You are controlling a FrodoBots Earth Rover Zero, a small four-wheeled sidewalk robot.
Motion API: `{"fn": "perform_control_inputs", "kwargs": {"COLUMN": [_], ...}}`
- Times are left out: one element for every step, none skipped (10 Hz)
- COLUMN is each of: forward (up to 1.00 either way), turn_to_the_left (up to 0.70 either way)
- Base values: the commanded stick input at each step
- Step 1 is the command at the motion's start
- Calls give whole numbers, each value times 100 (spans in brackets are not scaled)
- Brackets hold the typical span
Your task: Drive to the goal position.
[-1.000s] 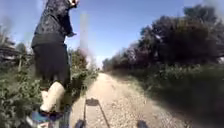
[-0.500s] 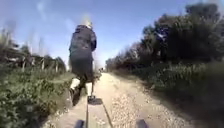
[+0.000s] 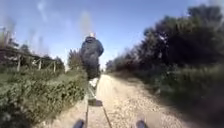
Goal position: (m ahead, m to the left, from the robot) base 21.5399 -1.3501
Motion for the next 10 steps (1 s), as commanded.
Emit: {"fn": "perform_control_inputs", "kwargs": {"forward": [70,70,70,70,70,70,70,70,70,70], "turn_to_the_left": [0,0,0,0,0,0,0,0,-10,-24]}}
